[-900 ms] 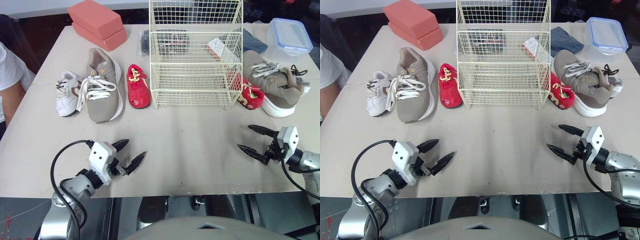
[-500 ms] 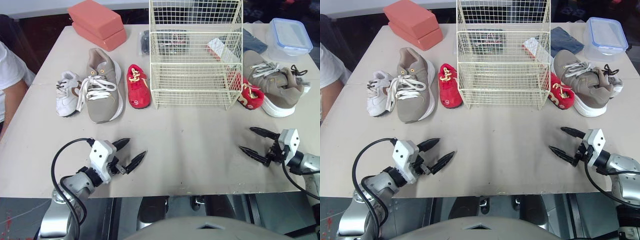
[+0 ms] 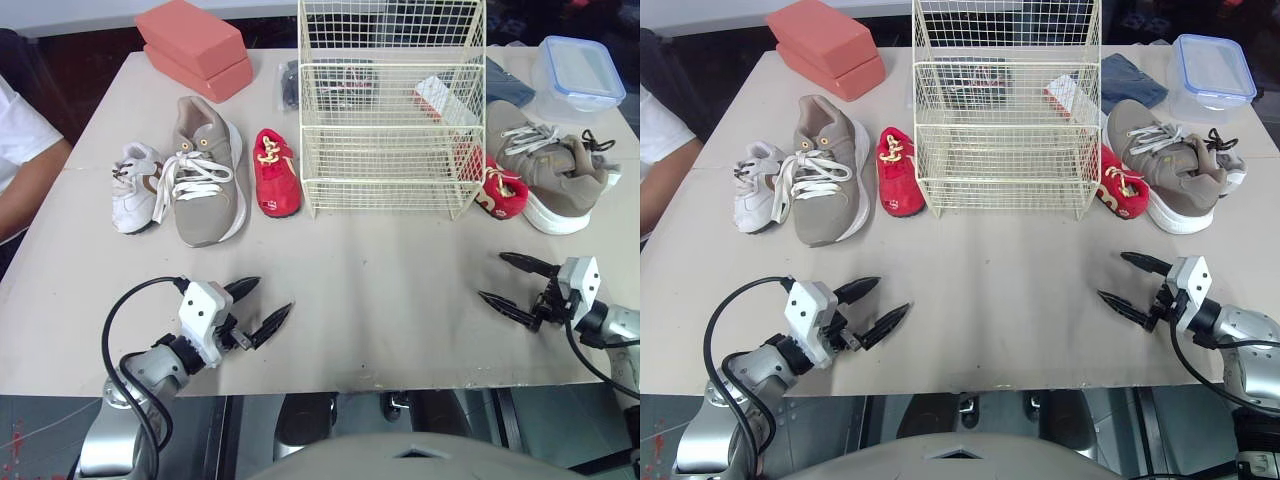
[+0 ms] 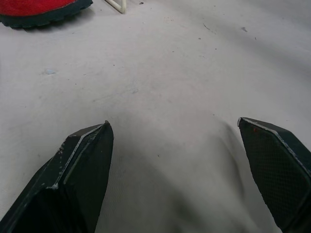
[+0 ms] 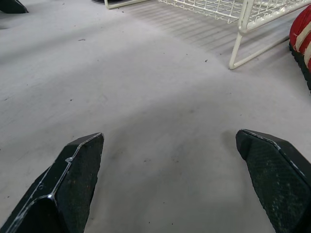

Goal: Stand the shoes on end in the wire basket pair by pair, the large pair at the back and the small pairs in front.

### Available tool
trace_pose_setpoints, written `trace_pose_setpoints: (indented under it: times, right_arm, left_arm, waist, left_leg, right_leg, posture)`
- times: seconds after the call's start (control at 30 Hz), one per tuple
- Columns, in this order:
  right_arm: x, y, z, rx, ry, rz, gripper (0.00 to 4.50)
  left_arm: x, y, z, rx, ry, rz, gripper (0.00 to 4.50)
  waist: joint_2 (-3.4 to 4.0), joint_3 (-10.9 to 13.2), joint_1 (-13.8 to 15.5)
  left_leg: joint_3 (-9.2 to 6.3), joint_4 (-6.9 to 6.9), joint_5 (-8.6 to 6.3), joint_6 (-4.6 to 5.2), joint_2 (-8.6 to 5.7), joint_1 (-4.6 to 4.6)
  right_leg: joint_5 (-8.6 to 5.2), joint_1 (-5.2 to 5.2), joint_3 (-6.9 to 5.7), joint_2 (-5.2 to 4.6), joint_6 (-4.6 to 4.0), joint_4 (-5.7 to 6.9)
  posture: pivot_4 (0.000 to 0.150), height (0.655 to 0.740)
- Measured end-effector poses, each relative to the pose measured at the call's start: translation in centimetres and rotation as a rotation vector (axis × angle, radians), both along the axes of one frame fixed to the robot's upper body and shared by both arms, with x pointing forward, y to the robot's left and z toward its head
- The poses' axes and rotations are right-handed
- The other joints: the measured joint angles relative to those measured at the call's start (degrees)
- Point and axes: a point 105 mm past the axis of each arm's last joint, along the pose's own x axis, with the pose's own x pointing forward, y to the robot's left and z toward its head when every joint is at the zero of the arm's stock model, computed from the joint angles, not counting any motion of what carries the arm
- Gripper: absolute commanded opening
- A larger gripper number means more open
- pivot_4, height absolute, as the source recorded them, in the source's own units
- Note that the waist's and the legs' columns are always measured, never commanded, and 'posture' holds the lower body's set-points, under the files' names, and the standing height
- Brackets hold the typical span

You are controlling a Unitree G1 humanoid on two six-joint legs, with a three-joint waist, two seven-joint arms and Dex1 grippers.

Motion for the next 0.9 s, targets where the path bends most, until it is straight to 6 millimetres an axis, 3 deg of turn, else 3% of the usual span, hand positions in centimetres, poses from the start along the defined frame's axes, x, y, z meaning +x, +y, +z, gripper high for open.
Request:
trace_pose_setpoints:
  times: [0.2,0.33,0.47,0.57,0.77,0.9]
  right_arm:
    - [0.4,-1.6,2.0,0.056,-0.066,-0.078,4.31]
    - [0.9,-0.1,4.4,0.061,-0.138,-0.035,4.31]
    - [2.3,3.0,8.2,0.053,-0.239,0.051,4.31]
    - [3.4,5.4,11.0,0.003,-0.31,0.116,4.31]
    - [5.9,9.5,13.1,-0.181,-0.371,0.232,4.31]
    - [8.1,11.3,14.2,-0.246,-0.381,0.276,4.31]
  left_arm:
    - [0.1,-0.5,0.6,-0.029,-0.003,-0.043,4.44]
    - [0.0,-1.4,1.7,-0.054,-0.006,-0.14,4.44]
    - [0.1,-2.3,3.9,-0.088,-0.03,-0.262,4.44]
    - [0.7,-2.3,6.7,-0.094,-0.077,-0.334,4.44]
    - [0.9,-1.8,12.4,-0.093,-0.182,-0.418,4.44]
    - [0.5,-1.1,14.9,-0.078,-0.203,-0.437,4.44]
  waist:
    - [-0.02,0.01,0.03]
    - [0.0,0.04,-0.19]
    - [-0.01,0.07,-0.12]
    - [-0.02,0.09,-0.08]
    - [-0.13,0.22,-0.17]
    - [-0.22,0.46,-0.28]
  left_leg:
    - [0.0,0.0,0.0,0.0,0.0,0.0]
    - [0.06,-0.01,0.0,0.0,0.05,0.0]
    - [0.07,-0.01,0.0,0.0,0.06,0.0]
    - [0.06,-0.01,0.0,0.0,0.05,-0.02]
    - [0.11,-0.02,0.01,-0.01,0.05,-0.04]
    - [0.17,-0.02,0.03,-0.03,0.05,-0.05]
  right_leg:
    - [0.0,0.0,0.0,0.01,0.0,0.0]
    - [0.03,-0.06,0.08,0.06,0.05,0.03]
    - [0.04,-0.09,0.08,0.09,0.05,0.05]
    - [0.05,-0.09,0.07,0.09,0.06,0.04]
    - [0.06,-0.11,0.12,0.11,0.08,0.01]
    - [0.08,-0.15,0.17,0.11,0.1,0.01]
  posture:
    - [0.15,0.686]
    - [0.15,0.686]
    - [0.15,0.686]
    - [0.15,0.686]
    - [0.15,0.686]
    - [0.15,0.686]
